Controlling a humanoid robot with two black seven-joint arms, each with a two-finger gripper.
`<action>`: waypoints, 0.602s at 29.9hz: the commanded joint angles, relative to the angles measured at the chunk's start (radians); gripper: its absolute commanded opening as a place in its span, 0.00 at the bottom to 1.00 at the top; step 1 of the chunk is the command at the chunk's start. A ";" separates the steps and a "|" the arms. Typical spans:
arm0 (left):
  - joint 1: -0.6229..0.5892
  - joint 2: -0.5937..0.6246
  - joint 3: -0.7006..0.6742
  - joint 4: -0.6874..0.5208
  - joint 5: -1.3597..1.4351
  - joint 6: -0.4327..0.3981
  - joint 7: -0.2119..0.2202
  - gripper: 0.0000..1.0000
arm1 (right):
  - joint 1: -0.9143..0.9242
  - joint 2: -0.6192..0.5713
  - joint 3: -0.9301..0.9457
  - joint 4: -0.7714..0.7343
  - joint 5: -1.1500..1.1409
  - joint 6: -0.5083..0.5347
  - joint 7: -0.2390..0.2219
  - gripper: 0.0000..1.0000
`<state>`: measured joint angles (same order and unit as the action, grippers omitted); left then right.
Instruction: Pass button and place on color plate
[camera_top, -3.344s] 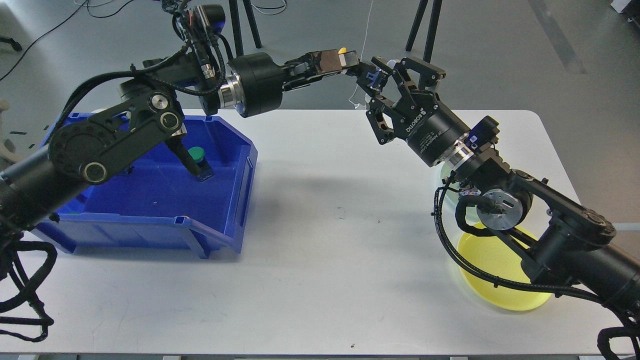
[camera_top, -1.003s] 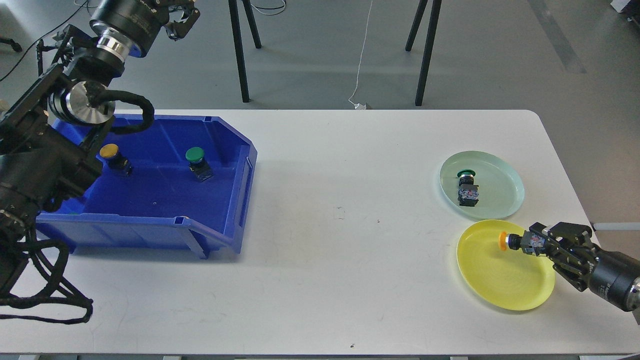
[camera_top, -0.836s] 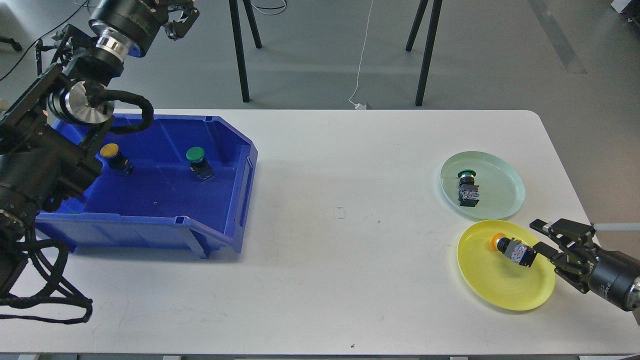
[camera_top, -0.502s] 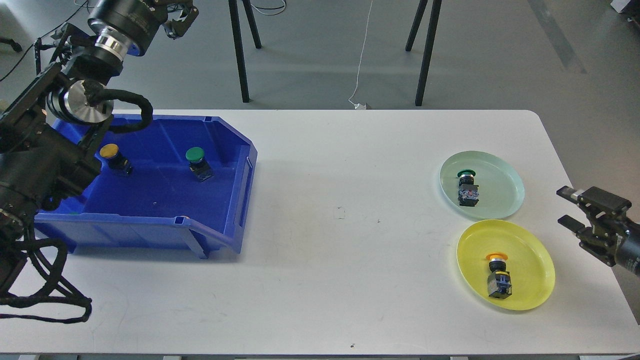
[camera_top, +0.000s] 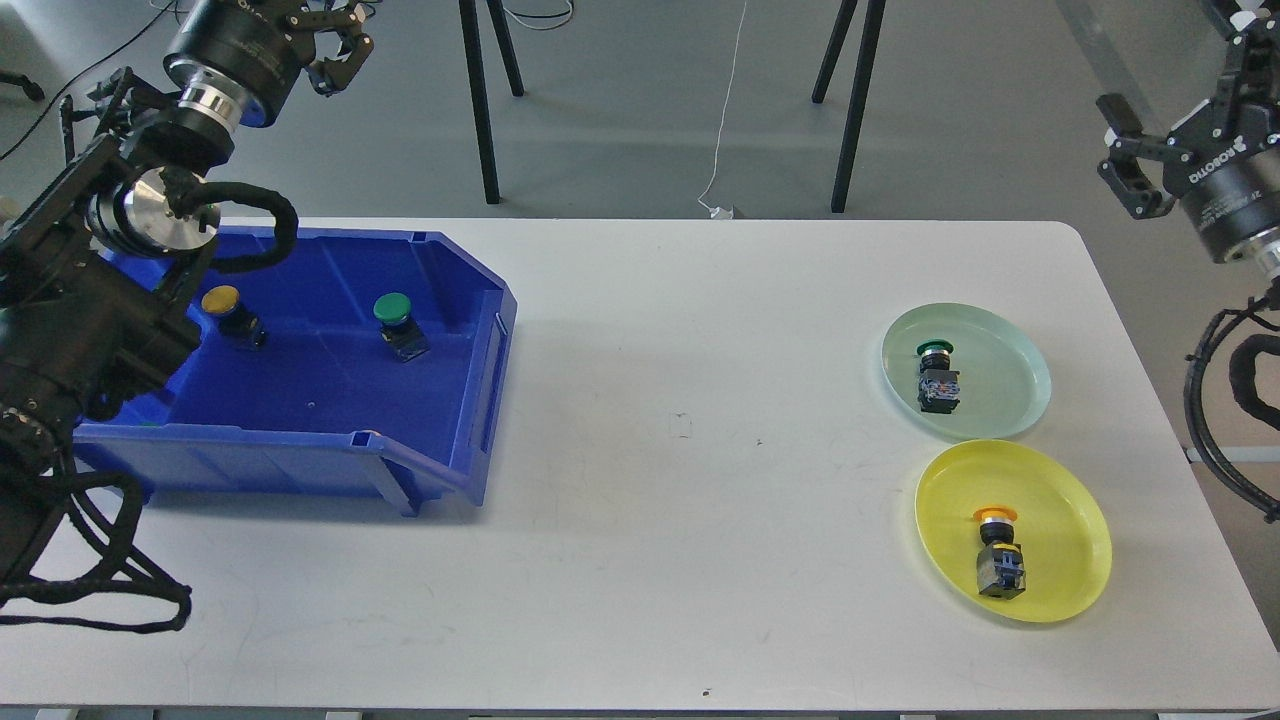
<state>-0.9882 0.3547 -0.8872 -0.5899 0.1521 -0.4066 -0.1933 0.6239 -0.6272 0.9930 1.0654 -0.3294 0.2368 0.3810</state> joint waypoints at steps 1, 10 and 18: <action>-0.001 0.000 -0.002 0.004 -0.025 0.000 0.000 0.99 | 0.077 0.133 0.027 -0.139 0.047 0.041 -0.001 0.99; -0.001 -0.037 -0.002 0.068 -0.146 0.005 0.000 0.99 | 0.160 0.241 0.046 -0.307 0.320 0.136 -0.074 0.99; 0.010 -0.042 -0.002 0.073 -0.203 0.000 -0.001 0.99 | 0.243 0.339 0.039 -0.466 0.372 0.122 -0.097 0.99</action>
<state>-0.9808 0.3148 -0.8899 -0.5171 -0.0402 -0.4062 -0.1933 0.8411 -0.3151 1.0415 0.6414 0.0408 0.3723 0.2832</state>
